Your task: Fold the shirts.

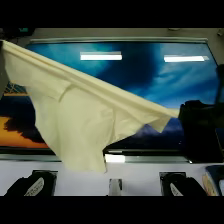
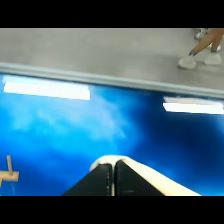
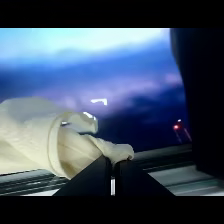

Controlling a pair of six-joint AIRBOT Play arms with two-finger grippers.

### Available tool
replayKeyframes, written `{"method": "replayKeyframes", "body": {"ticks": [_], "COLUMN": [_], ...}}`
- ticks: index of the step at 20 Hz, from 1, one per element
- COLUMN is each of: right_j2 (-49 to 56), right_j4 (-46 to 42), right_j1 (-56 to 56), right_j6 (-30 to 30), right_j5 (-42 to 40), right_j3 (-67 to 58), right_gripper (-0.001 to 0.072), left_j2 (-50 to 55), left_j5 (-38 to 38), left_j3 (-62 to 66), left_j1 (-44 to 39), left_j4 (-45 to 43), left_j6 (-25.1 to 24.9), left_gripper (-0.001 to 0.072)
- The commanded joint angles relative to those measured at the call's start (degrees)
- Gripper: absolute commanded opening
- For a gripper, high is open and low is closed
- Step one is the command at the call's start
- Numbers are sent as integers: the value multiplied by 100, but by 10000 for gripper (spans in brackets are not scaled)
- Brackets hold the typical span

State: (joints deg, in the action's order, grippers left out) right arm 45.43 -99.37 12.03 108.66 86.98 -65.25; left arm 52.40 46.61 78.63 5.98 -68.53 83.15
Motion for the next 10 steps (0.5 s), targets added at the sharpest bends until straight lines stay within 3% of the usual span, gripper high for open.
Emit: {"method": "replayKeyframes", "body": {"ticks": [1,5,10], "right_j2": [826,2194,3036], "right_j4": [474,433,452], "right_j1": [-4,-4,-4], "right_j6": [673,1320,1784], "right_j5": [-2103,-3910,-4592], "right_j3": [1320,920,538], "right_gripper": [27,27,27], "left_j2": [1062,1902,2376], "left_j5": [-625,-1176,-546], "left_j3": [-531,-501,-509], "left_j1": [7,0,-24], "left_j4": [55,684,691], "left_j6": [7,7,7], "left_gripper": [33,33,34]}}
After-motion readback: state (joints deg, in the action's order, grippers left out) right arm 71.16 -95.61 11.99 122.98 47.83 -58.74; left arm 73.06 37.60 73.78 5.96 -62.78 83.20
